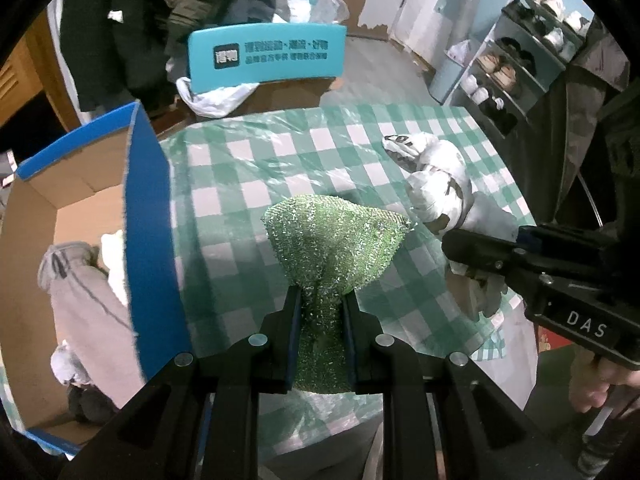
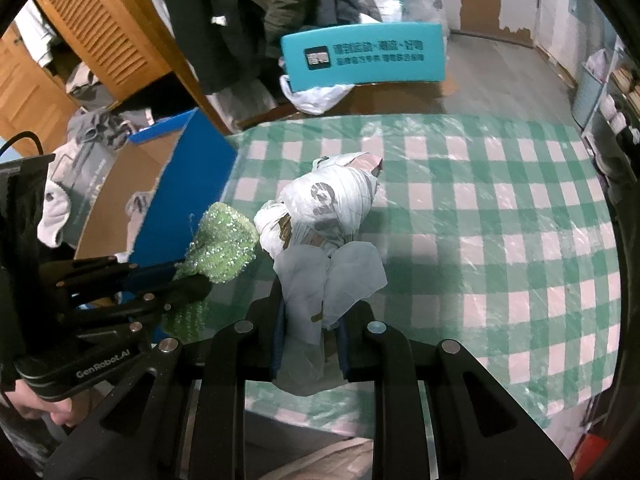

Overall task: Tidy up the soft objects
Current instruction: 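Lift the green mesh pad and white socks and carry both over the box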

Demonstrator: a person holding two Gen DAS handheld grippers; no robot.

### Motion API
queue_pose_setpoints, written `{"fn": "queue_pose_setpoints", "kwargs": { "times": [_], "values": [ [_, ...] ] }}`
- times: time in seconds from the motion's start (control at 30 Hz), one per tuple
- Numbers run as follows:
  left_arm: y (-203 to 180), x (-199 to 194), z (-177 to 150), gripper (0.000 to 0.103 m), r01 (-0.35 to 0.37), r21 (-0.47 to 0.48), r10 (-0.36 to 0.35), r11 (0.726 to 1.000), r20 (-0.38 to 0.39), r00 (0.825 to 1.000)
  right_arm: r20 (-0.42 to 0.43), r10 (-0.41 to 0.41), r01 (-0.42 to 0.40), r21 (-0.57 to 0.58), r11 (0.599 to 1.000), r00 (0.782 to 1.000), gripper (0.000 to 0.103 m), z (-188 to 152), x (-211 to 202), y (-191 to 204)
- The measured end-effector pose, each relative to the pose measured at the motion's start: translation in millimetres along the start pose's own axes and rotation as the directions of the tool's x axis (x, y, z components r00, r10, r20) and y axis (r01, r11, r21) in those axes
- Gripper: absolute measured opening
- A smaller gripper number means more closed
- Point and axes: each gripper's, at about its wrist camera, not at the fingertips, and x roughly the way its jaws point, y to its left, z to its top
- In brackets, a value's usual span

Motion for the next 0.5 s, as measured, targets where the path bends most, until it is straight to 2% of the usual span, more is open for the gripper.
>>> {"fn": "queue_pose_setpoints", "kwargs": {
  "times": [0.5],
  "values": [
    [42.7, -42.9, -7.3, 0.019, -0.024, -0.049, 0.028, 0.998, 0.076, 0.997, 0.026, 0.049, -0.047, -0.073, 0.996, 0.998, 0.019, 27.0, 0.1, 56.1]
  ]
}}
